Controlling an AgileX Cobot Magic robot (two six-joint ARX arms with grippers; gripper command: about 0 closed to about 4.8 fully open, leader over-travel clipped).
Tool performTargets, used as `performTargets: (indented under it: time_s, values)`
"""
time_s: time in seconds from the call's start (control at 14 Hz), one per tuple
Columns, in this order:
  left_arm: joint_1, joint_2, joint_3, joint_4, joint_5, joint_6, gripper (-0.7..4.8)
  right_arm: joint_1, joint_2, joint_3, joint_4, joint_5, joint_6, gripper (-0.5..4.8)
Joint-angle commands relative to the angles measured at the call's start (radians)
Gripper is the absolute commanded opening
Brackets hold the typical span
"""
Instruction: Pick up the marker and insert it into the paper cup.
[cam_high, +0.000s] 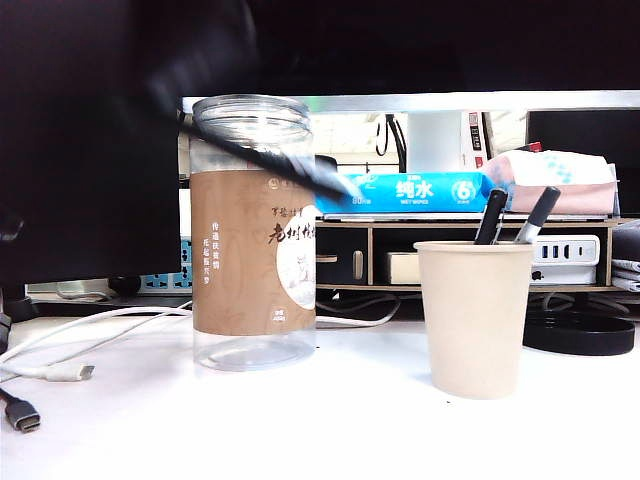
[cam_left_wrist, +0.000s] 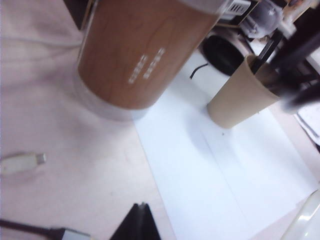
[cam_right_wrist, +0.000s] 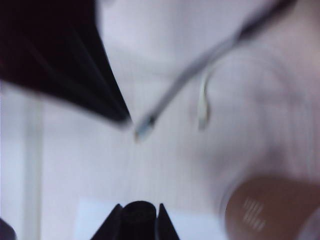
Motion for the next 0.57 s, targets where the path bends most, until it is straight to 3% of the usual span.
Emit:
performTargets:
  time_s: [0.07,0.36,0.57]
  values:
    - [0.001,0.0,0.001,0.017,0.007,-0.003,-0.05,0.001,-0.039,0.048,0.005,-0.041,0.015,0.51]
    - [0.001,0.0,0.001,0.069,0.011,-0.019,-0.05,-0.008,-0.114,0.054,0.024,-0.073,0.032,0.51]
    - [0.001,0.0,0.001,0.139,0.066,-0.041,-0.05,-0.066,-0.18,0.054,0.063,-0.163,0.085,0.51]
